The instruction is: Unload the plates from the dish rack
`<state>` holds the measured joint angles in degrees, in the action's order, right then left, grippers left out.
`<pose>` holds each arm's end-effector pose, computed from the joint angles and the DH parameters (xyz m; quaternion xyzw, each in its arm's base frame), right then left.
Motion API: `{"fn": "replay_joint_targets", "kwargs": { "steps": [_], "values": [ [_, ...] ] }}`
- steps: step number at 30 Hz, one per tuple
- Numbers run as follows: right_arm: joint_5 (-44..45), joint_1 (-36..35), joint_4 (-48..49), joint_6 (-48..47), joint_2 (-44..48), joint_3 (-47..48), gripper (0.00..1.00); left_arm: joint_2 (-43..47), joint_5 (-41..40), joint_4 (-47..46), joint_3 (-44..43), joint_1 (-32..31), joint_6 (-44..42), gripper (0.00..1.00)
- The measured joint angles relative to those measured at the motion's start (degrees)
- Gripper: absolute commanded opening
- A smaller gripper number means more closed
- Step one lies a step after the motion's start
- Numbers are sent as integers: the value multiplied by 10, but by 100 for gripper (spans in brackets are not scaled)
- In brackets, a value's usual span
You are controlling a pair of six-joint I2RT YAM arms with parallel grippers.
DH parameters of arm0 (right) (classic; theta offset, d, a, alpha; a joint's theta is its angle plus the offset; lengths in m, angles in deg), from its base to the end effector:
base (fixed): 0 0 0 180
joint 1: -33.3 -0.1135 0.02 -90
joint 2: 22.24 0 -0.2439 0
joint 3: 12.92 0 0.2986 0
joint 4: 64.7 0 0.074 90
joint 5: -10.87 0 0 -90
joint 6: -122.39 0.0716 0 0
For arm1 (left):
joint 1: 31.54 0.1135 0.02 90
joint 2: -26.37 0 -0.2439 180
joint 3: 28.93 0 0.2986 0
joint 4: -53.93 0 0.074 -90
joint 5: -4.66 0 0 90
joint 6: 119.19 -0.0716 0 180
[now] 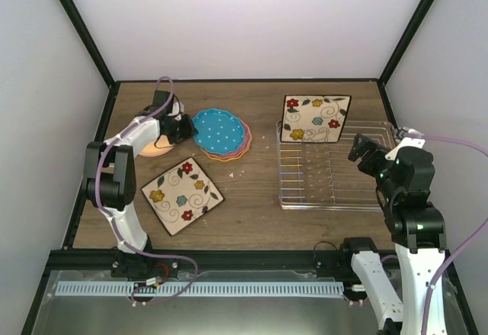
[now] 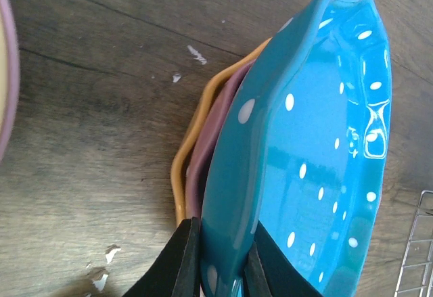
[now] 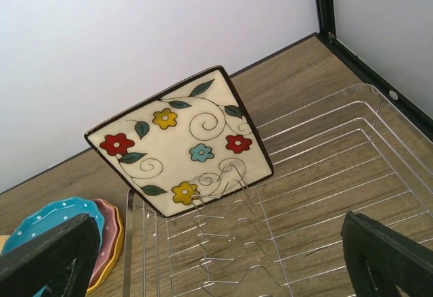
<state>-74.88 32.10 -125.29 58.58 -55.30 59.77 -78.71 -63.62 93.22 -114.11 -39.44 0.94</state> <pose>0.1814 -0.0015 0.3850 0.1987 0.7993 0.1044 0.5574 0.4284 -0.0862 0.1267 -0.1334 0.9387 -0.2567 0.1875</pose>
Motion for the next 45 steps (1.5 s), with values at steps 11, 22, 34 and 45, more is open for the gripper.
{"fn": "replay_joint_targets", "kwargs": {
  "steps": [11,22,34,45],
  "values": [
    [15,0,-26,1,15,3,100,-16,-4,-7,-21,-23,-2,72],
    [18,0,-29,5,17,3,100,-16,-98,29,-68,-23,-29,100],
    [12,0,-17,4,9,3,100,-77,38,-174,-352,-50,-240,97],
    [25,0,-56,2,15,25,100,-218,289,-232,-365,-180,-382,97]
  ]
}}
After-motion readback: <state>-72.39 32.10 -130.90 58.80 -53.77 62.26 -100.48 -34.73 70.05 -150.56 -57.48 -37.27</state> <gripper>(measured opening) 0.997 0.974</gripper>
